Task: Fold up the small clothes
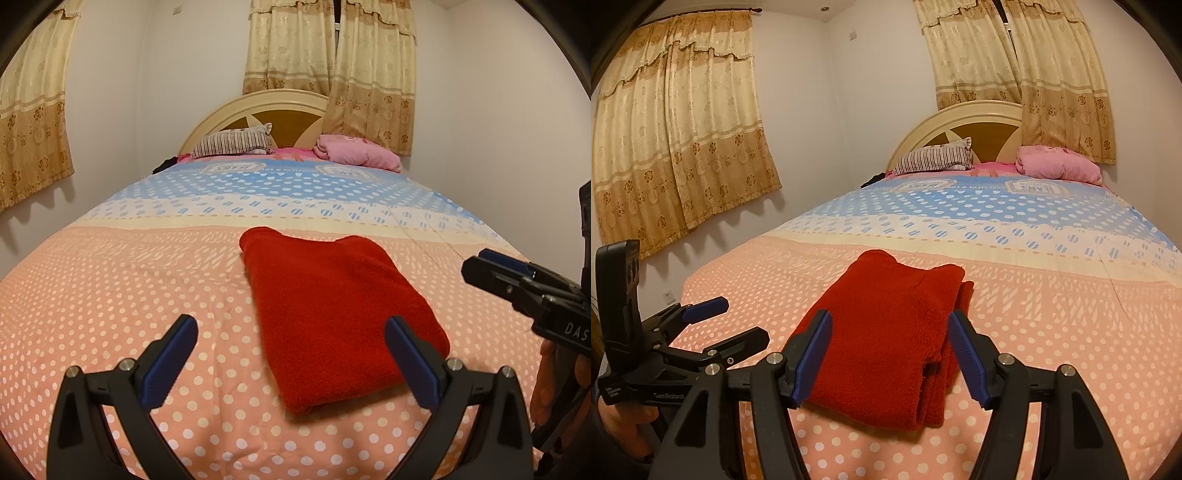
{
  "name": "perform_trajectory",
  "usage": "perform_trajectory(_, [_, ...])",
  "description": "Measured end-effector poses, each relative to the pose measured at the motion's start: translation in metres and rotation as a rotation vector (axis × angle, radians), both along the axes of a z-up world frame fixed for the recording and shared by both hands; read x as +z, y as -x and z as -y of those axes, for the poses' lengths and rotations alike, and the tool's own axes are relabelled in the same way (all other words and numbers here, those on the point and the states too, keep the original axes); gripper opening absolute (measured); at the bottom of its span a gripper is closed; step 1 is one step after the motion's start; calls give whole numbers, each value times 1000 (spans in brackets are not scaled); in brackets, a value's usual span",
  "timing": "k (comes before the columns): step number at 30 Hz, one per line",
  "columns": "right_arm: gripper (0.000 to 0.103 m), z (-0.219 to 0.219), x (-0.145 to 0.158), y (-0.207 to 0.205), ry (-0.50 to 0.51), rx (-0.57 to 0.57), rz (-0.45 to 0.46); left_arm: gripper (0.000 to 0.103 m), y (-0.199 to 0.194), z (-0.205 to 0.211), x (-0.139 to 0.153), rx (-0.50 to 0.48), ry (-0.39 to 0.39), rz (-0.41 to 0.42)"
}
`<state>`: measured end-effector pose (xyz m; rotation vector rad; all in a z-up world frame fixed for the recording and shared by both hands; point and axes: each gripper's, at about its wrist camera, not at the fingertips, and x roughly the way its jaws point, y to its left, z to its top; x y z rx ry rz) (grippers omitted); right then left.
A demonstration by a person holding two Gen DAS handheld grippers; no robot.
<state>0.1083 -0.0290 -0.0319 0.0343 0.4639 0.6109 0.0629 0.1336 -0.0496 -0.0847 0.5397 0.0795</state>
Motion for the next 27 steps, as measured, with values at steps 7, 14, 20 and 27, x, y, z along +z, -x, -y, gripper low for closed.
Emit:
perform_trajectory(7, [66, -1, 3, 5, 4, 0, 15, 103, -2, -1, 2, 15, -13, -20])
perform_trajectory(14, [66, -1, 8, 9, 8, 4, 38, 103, 3, -7, 9, 41, 2, 7])
perform_trajectory(20, [66, -4, 15, 16, 10, 25, 52, 103, 7, -9, 15, 66, -10, 33])
perform_trajectory(27, [66, -9, 21, 25, 19, 46, 75, 103, 6, -9, 17, 64, -10, 34])
